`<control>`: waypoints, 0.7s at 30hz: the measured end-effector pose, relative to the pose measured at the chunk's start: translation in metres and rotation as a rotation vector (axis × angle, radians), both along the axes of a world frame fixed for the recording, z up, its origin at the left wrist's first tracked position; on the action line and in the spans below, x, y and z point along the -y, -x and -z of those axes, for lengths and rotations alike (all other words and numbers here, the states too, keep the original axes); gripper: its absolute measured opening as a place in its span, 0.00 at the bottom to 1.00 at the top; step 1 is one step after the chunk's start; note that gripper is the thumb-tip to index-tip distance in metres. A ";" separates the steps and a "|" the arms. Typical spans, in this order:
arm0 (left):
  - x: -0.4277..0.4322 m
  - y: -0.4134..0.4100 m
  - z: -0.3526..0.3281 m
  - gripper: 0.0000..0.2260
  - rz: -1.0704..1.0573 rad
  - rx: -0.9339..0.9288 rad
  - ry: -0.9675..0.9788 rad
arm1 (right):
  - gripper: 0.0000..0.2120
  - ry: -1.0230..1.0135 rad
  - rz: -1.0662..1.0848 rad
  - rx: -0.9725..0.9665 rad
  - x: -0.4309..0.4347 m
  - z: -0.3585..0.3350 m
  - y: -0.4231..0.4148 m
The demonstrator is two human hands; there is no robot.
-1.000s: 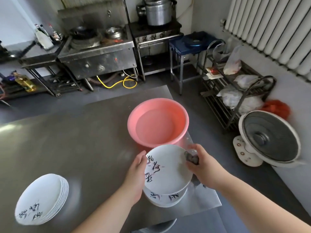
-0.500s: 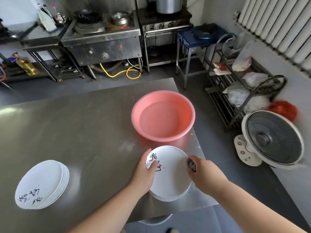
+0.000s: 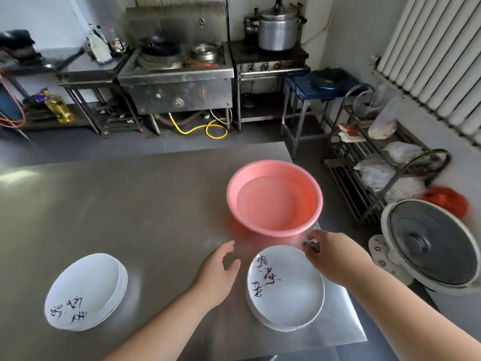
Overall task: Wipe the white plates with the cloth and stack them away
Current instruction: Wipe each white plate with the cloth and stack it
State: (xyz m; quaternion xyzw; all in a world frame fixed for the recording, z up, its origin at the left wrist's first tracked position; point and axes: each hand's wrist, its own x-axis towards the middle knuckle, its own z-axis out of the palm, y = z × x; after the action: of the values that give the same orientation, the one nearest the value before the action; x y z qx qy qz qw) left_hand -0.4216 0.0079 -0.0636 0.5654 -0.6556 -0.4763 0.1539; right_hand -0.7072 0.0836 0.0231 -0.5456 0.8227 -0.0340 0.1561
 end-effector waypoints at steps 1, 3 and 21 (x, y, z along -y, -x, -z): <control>0.007 -0.017 -0.003 0.23 -0.012 0.031 0.020 | 0.15 0.002 -0.027 0.017 0.008 -0.001 -0.015; 0.020 -0.056 -0.010 0.24 -0.034 0.107 0.048 | 0.15 0.001 -0.078 0.037 0.027 0.000 -0.050; 0.068 -0.398 -0.002 0.21 -0.122 0.784 0.053 | 0.17 -0.339 -0.440 0.099 0.152 0.065 -0.385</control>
State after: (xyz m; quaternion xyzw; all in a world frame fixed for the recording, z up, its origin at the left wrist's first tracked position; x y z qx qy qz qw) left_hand -0.0232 -0.0597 -0.0619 0.7382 -0.6417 -0.1974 -0.0654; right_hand -0.3222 -0.0687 -0.0415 -0.6749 0.6697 0.1122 0.2889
